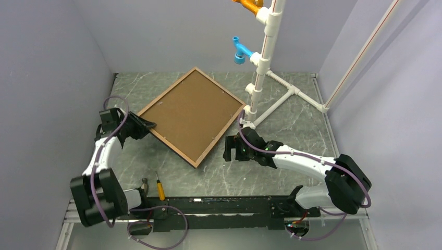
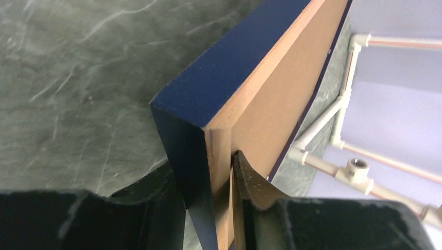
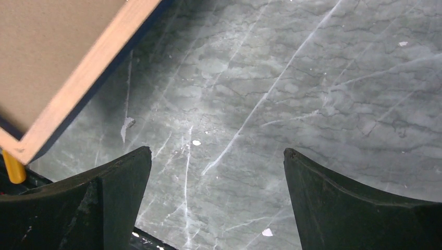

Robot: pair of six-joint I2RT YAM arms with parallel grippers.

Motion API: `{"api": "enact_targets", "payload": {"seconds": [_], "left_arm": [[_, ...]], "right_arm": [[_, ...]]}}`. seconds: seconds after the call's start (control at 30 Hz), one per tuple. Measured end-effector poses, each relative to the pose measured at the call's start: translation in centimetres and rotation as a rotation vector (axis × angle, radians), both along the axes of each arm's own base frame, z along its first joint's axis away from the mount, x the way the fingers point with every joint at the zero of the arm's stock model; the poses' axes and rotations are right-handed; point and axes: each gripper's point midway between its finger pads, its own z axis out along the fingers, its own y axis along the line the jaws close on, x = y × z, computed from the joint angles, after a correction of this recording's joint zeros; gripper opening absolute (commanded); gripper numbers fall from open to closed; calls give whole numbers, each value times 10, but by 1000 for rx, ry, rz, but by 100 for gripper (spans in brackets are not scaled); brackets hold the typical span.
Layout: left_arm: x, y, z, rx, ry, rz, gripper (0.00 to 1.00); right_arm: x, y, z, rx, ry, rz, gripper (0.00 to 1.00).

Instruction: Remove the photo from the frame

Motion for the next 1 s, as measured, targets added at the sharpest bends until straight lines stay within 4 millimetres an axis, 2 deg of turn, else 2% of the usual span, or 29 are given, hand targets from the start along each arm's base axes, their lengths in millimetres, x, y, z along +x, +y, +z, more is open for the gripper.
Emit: {"api": "enact_targets", "payload": {"seconds": [0.13,0.33,0.37,0.43,0.47,0.57,0.6,0.67,0.8,0.9,1.0], "left_arm": [[3,9,-28,-88,121,73,0],[12,20,-51,-115,210,141,0],[15,22,-55,-113,222,149,3],[17,26,-61,-110,238,158,21],[18,28,-64,-107,244,164,33],[18,31,-68,-95,256,174,88],[16,38,-73,-47,269,190,98],[11,53,-81,26,302,235,99],[1,69,-86,104,345,272,99],[-8,69,-78,134,330,264,99],[-24,58,-64,159,279,244,99]], "right_arm": [[0,-2,-1,-12,1,-2,99],[1,-1,-2,-23,4,5,99],[1,-1,-2,-27,5,7,100],[3,0,-2,-37,7,14,100],[4,1,-1,-40,6,17,100],[6,3,2,-42,-6,29,100],[7,4,4,-41,-9,34,100],[7,5,5,-41,-14,44,100],[5,8,7,-47,-8,78,100],[1,11,6,-43,10,112,100],[-8,15,3,-32,47,153,100]]}}
